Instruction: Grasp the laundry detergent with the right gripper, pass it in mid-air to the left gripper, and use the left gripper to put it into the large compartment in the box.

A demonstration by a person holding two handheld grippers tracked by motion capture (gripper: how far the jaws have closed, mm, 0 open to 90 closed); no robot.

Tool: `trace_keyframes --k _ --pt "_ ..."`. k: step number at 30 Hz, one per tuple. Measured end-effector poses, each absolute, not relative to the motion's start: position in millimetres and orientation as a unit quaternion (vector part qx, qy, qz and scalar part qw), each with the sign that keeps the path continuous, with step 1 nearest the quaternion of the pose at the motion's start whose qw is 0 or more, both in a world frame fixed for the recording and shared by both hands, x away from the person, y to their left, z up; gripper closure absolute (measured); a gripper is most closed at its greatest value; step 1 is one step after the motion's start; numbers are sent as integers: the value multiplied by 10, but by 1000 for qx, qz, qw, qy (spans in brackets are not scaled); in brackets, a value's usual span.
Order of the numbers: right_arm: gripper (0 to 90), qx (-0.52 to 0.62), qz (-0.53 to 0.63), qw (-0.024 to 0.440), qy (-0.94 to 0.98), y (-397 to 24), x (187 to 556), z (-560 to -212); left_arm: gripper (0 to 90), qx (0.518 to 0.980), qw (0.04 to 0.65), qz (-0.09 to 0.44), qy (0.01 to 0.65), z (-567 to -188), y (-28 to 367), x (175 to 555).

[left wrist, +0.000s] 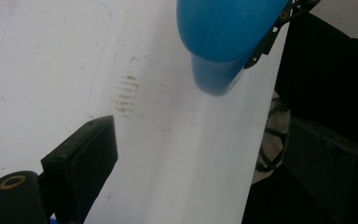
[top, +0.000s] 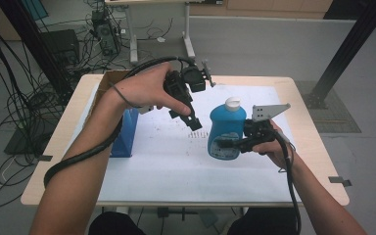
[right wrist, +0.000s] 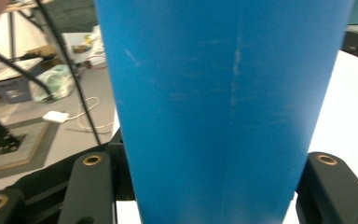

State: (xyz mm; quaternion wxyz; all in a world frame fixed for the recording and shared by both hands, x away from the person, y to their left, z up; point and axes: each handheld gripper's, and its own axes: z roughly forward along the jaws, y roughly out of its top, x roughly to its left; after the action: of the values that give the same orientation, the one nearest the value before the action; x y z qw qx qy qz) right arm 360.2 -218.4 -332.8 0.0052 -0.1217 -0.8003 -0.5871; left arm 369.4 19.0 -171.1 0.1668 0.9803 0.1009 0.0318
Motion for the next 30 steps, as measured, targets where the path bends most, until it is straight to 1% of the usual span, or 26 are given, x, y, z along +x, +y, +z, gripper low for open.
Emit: trace_keyframes --k 4,8,20,30 --pt "435 -101 -584 14 -805 -2175 3623 -3256 105 983 167 25 72 -1699 152 3673" --pt "436 -89 -582 18 -808 -2154 3637 -3230 104 984 163 21 62 -1690 125 3673" --pt "436 -60 -572 37 -817 -1985 3629 -3194 105 986 156 15 48 -1687 62 3634" --pt "436 -47 -572 42 -818 -1856 3614 -3158 104 987 155 10 39 -1706 -10 3612"
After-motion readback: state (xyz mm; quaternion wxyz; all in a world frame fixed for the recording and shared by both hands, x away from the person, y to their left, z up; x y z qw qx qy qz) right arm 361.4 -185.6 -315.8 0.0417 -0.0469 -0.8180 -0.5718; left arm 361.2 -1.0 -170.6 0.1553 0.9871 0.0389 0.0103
